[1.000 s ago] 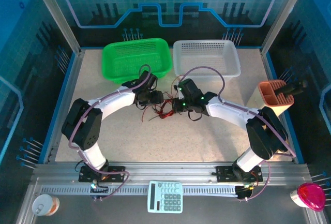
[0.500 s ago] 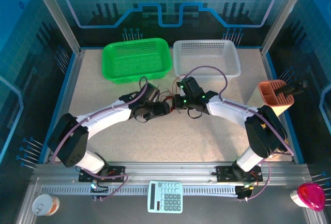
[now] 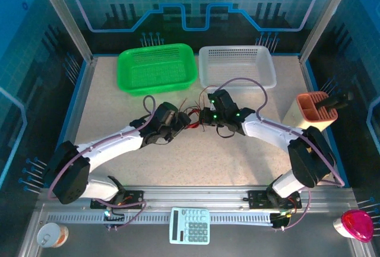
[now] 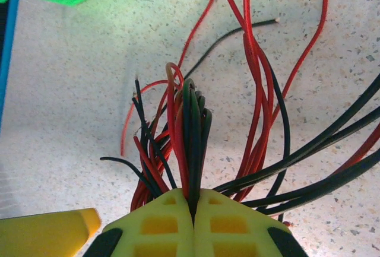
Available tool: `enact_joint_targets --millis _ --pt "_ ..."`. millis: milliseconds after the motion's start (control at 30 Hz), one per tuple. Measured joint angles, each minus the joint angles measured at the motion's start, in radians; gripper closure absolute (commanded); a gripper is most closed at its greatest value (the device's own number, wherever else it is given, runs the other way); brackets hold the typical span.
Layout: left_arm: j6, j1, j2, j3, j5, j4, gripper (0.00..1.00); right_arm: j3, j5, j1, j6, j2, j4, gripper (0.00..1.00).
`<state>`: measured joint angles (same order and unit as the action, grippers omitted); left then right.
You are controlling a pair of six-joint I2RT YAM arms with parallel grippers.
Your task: Untangle the cables
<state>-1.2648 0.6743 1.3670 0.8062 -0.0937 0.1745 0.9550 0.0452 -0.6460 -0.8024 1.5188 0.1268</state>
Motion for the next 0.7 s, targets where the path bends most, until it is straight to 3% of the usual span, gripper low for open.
enact_joint_targets --millis 233,333,433,667,700 --pt "-0.093 0.0 0.038 -0.018 0.0 -0.08 0.27 -0.024 0.0 -0.002 -0.04 -0.045 -0.025 1.0" --pt "-0.102 0.0 0.067 -0.017 0.0 -0.106 0.31 -0.033 0.0 -0.004 -0.051 -0.054 -0.029 1.0" --pt "-0.113 0.0 0.098 -0.016 0.0 -0.116 0.44 -0.043 0.001 -0.009 -0.06 -0.068 -0.031 1.0" --pt "-0.114 -0.001 0.153 0.02 0.0 -0.15 0.98 -0.06 -0.003 -0.017 -0.066 -0.107 -0.026 1.0" --pt "-0.116 -0.001 0.154 0.026 -0.003 -0.154 1.0 -0.06 -0.011 -0.016 -0.065 -0.107 -0.023 1.0"
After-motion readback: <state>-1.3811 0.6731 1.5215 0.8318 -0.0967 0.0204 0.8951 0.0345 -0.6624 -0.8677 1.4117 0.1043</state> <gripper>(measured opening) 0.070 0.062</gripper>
